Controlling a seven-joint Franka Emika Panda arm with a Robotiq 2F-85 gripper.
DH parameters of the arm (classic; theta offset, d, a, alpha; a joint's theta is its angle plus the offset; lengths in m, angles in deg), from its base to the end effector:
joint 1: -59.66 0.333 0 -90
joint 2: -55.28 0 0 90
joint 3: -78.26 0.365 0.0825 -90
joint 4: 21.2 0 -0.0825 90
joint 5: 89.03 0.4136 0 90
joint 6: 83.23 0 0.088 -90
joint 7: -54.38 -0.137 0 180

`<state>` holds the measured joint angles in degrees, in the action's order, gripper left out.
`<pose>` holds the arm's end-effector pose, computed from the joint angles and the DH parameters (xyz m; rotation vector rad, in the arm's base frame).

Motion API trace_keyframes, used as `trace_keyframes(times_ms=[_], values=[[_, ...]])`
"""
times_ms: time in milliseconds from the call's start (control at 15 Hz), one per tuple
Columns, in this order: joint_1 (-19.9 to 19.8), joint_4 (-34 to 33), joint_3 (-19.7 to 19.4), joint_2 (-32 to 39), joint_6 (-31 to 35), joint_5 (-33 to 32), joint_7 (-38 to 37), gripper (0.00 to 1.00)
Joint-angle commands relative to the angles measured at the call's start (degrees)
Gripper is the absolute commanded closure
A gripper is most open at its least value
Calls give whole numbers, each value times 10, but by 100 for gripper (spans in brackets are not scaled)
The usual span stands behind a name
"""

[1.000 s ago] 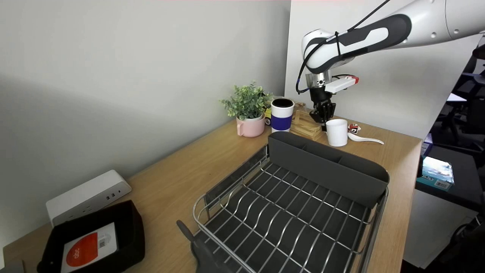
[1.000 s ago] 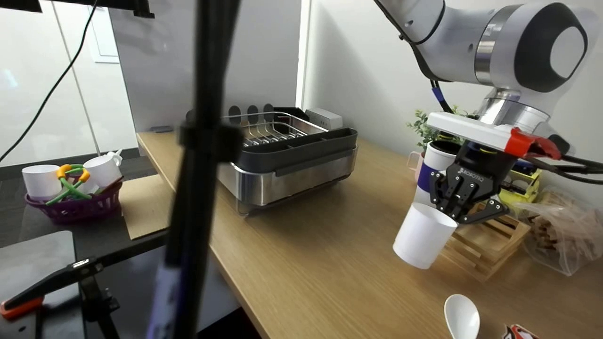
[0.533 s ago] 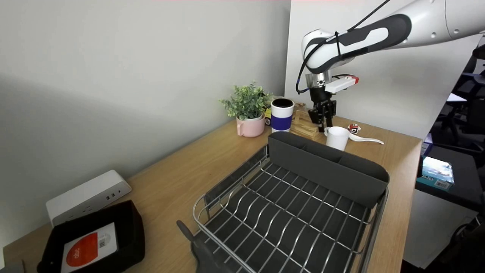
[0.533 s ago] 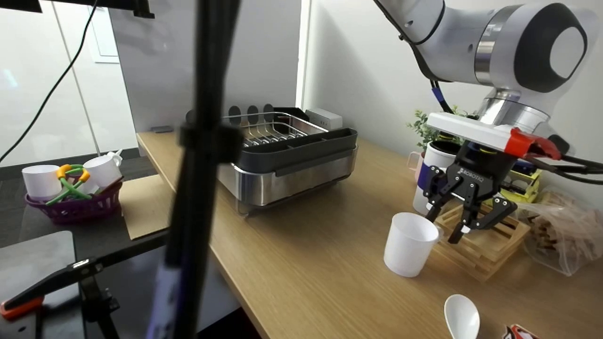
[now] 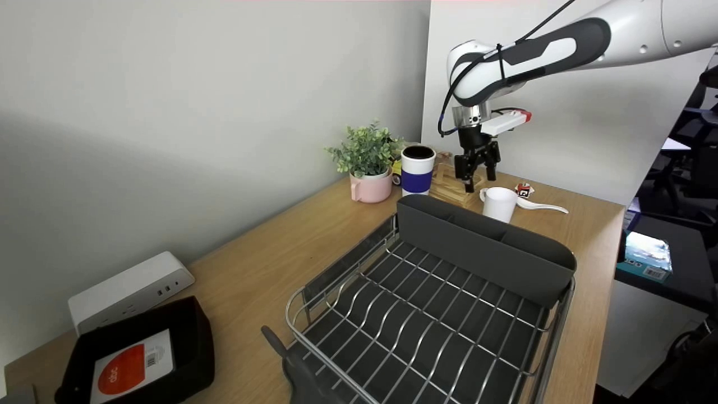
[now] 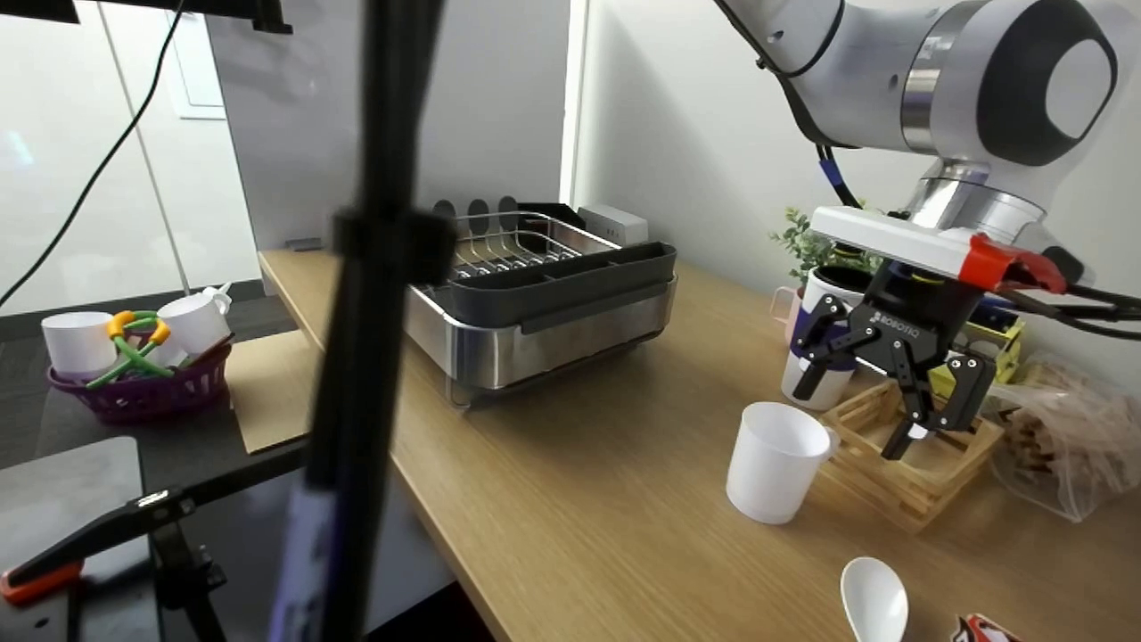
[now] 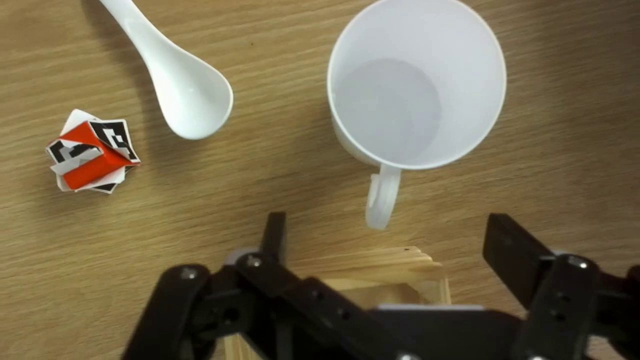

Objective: Remove the cup from the rack and put it on the table

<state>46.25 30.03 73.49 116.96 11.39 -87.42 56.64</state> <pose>0.7822 -0.2265 0.1922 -3.0720 0.3902 0.5005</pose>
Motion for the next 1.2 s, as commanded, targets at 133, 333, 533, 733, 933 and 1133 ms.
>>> trace_keyframes(times_ms=[133, 333, 533, 733, 933, 1133], values=[[1, 44, 1, -46, 22, 6, -22, 0], [2, 52, 0, -63, 19, 8, -41, 0], [0, 12, 0, -40, 3, 1, -44, 0], [1, 12, 0, -41, 3, 0, -46, 0], [1, 12, 0, -40, 3, 0, -46, 0], [1, 12, 0, -40, 3, 0, -46, 0]])
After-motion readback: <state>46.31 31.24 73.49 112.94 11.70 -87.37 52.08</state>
